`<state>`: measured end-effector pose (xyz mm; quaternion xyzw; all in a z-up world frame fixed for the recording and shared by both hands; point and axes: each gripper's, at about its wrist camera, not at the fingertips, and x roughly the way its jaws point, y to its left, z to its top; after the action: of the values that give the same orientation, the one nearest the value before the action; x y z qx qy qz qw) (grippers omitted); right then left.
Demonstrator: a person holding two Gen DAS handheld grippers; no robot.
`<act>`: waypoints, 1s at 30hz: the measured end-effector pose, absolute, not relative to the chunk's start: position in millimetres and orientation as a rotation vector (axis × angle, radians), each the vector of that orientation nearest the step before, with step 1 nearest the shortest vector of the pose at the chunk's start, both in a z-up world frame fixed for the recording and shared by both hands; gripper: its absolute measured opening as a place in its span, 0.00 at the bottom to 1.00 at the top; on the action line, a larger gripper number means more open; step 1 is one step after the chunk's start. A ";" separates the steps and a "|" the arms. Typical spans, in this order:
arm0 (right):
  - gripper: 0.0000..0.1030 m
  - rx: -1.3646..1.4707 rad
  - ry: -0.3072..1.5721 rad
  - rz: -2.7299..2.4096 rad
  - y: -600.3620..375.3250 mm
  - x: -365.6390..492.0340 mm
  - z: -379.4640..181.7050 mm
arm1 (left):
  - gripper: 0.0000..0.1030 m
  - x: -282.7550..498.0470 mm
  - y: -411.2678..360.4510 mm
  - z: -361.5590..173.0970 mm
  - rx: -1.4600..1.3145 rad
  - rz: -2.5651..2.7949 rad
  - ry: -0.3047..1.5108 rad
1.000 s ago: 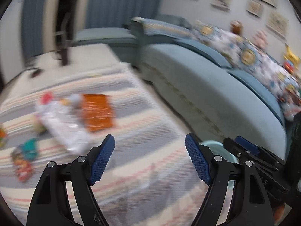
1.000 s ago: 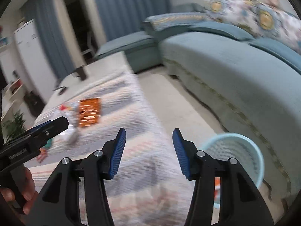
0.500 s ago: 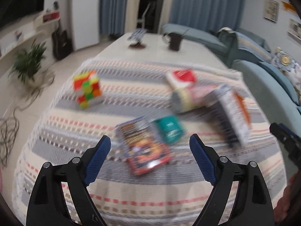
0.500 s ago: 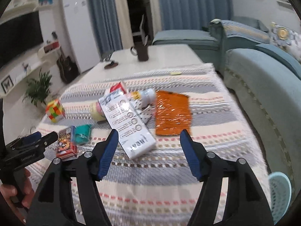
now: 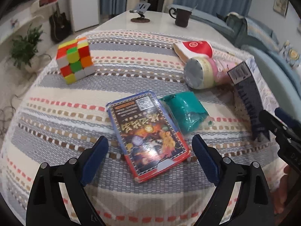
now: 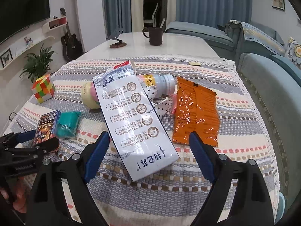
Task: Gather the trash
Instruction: 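Grasp the white-blue carton with the right tool while the left grasps the card box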
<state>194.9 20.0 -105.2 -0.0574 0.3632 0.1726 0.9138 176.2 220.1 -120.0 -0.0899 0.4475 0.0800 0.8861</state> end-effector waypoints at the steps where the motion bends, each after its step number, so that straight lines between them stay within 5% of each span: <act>1: 0.79 -0.127 0.758 0.355 21.9 196.1 -107.0 | 0.84 177.9 216.3 -120.5 -0.172 0.170 0.934; 3: 0.76 -0.136 0.770 0.354 24.0 196.9 -109.3 | 0.82 178.6 214.9 -122.8 -0.153 0.185 0.942; 6: 0.56 -0.149 0.799 0.348 26.3 196.7 -113.9 | 0.70 171.4 217.3 -120.7 -0.151 0.177 0.937; 9: 0.51 -0.136 0.815 0.342 22.5 188.5 -114.0 | 0.65 159.2 223.6 -119.9 -0.165 0.129 0.937; 28: 0.52 -0.095 0.974 0.086 -42.2 99.7 -112.6 | 0.62 83.4 182.1 -121.6 -0.018 -0.161 0.941; 30: 0.59 -0.077 0.984 0.117 -40.8 98.7 -112.8 | 0.64 83.7 179.6 -121.5 -0.017 -0.152 0.949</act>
<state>98.7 -40.8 -112.8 -0.0367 0.4720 0.0560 0.8790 83.7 179.6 -121.5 -0.0081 0.4566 -0.0729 0.8867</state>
